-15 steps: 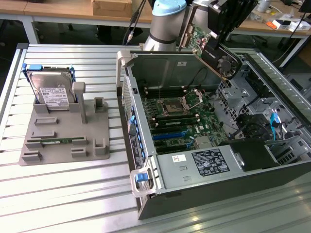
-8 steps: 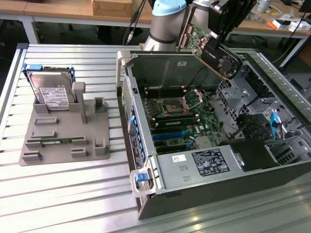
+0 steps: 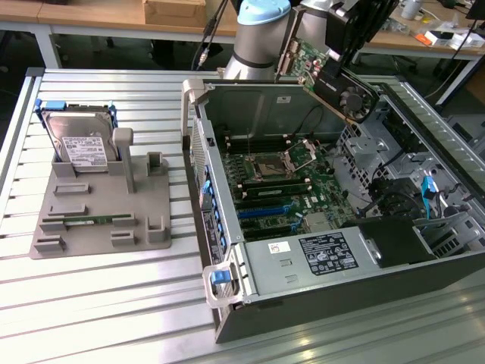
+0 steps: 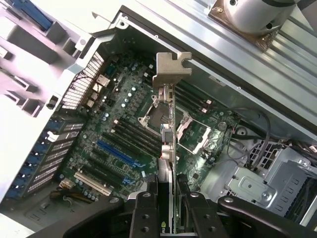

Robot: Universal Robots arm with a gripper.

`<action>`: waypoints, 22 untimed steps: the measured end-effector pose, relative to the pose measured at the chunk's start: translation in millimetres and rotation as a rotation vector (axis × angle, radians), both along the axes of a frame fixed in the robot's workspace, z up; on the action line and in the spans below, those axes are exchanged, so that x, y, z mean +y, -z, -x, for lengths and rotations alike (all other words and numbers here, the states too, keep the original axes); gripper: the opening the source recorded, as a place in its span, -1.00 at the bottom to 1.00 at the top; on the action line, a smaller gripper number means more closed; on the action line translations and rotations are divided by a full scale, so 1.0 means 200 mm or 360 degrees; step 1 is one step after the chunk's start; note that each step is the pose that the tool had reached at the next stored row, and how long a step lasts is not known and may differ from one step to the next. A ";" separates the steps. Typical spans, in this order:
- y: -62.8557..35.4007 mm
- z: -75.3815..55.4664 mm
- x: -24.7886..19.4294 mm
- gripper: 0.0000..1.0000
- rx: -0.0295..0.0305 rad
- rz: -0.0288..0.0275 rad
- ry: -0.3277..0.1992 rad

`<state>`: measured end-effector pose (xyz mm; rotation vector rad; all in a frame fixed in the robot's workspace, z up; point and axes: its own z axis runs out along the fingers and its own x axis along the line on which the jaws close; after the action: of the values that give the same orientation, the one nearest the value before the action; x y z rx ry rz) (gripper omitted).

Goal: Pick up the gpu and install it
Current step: 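Insert the gpu into the slot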

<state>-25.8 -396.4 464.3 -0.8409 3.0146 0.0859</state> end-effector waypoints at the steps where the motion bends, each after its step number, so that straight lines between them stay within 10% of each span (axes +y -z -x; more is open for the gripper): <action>1: 0.000 0.00 0.000 -0.48 0.00000 0.00000 -0.0007; 22: 0.001 0.00 0.000 -0.48 0.00000 -0.00001 -0.0194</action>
<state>-25.8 -396.4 464.2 -1.0244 2.9608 0.0870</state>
